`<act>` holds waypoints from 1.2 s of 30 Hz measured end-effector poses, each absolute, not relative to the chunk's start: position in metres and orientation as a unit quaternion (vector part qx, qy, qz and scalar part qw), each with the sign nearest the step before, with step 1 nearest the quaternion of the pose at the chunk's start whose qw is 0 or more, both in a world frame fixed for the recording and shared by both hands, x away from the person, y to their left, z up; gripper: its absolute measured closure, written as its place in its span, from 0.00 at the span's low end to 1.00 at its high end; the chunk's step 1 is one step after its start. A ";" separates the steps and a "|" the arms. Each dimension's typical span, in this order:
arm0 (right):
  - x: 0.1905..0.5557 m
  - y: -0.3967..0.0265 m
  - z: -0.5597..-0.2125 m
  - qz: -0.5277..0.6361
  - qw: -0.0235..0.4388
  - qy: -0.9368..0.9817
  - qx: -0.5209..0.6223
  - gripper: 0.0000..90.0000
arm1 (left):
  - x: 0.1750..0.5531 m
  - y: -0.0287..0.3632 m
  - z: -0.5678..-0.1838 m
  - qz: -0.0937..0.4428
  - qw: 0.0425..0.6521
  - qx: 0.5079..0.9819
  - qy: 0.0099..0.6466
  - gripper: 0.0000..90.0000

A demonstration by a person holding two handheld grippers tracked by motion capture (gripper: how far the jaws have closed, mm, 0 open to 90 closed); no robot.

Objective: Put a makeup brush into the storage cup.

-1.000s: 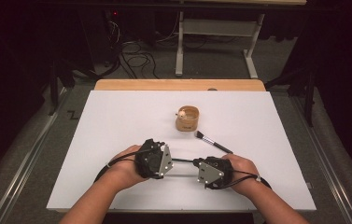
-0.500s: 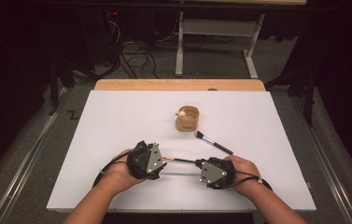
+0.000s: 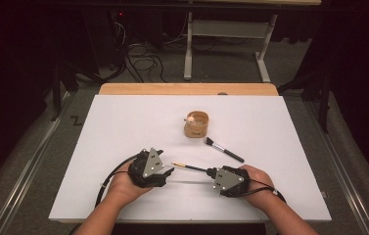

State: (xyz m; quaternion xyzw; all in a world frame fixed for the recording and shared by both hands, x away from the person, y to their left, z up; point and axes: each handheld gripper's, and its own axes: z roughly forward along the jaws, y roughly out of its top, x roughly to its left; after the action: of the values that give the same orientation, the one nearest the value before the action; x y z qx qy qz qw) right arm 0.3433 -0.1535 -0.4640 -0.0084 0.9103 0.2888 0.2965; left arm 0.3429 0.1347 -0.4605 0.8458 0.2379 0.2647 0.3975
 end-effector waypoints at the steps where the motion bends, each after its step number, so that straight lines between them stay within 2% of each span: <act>1: 0.344 -0.155 -0.465 0.297 0.291 0.909 -0.001 0.95 | 0.343 0.137 -0.463 0.257 0.412 0.838 0.248 0.37; 11: 0.347 -0.162 -0.466 0.326 0.278 0.903 0.032 0.95 | 0.344 0.146 -0.476 0.237 0.446 0.813 0.290 0.40; 28: 0.355 -0.183 -0.458 0.429 0.210 0.869 0.125 0.95 | 0.345 0.160 -0.482 0.192 0.511 0.764 0.344 0.43; 36: 0.359 -0.189 -0.458 0.464 0.179 0.855 0.144 0.95 | 0.343 0.160 -0.481 0.182 0.530 0.753 0.345 0.44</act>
State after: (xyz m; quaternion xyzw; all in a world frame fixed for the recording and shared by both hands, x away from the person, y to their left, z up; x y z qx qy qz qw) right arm 0.3593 -0.1890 -0.4579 0.1439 0.8553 0.4643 0.1792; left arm 0.3428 0.1603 -0.4809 0.7529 0.3452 0.1819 0.5300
